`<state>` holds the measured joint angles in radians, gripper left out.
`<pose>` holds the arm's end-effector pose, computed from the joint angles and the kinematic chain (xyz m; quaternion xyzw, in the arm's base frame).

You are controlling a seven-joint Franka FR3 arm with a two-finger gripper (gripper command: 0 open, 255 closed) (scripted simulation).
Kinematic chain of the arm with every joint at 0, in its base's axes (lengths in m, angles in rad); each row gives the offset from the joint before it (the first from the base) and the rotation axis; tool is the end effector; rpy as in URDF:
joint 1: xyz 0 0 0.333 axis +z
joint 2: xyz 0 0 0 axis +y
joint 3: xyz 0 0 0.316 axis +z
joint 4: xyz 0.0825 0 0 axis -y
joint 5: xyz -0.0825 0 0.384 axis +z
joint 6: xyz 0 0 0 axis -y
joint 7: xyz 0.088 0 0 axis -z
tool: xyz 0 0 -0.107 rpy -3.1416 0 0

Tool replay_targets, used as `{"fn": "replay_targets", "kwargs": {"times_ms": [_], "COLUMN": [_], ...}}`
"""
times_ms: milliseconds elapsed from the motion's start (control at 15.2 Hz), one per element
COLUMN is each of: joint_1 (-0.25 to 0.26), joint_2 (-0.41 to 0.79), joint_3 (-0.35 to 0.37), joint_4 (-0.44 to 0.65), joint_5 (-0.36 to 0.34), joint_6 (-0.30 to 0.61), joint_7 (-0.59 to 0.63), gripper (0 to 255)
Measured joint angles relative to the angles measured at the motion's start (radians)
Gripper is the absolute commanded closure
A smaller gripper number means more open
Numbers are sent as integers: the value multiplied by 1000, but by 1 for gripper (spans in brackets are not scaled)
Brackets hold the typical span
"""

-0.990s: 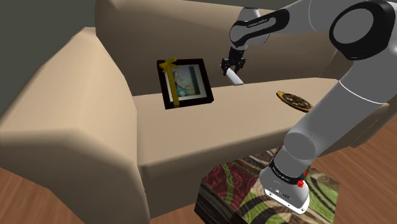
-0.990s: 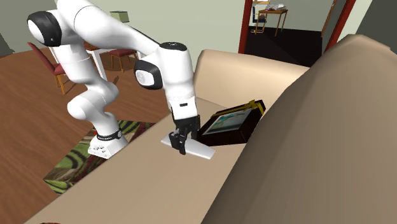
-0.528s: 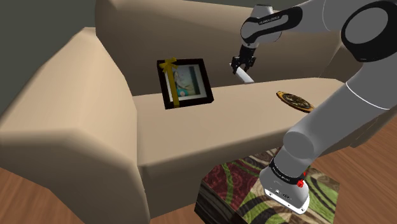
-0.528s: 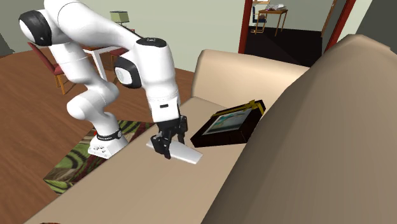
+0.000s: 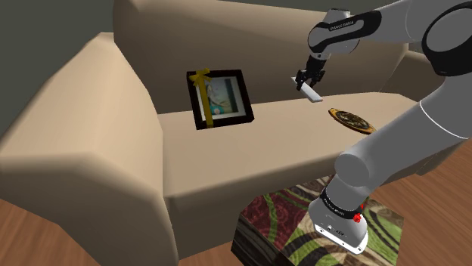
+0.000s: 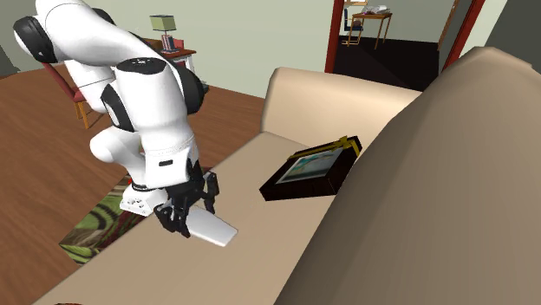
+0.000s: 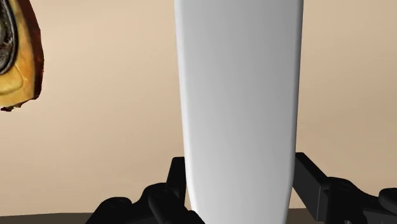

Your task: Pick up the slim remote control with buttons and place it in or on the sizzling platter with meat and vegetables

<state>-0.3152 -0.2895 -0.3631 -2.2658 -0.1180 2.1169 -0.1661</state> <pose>0.3647 -0.3116 0.4805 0.9729 -0.2224 0.0566 0.0266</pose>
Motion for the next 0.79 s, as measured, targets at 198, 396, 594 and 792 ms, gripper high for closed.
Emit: {"fn": "replay_targets", "kwargs": {"times_ms": [198,396,594,792], "joint_1": [-30,-62,-85,-108], "joint_2": [-12,-29,-18,-9], "joint_3": [-49,-101,-153,-206], "joint_4": [-7,-6,10,28], "joint_5": [-9,-21,-22,-21], "joint_6": [0,-10,-12,-17], "joint_7": [-72,-150,-225,-302], "gripper": [255,255,255,255]}}
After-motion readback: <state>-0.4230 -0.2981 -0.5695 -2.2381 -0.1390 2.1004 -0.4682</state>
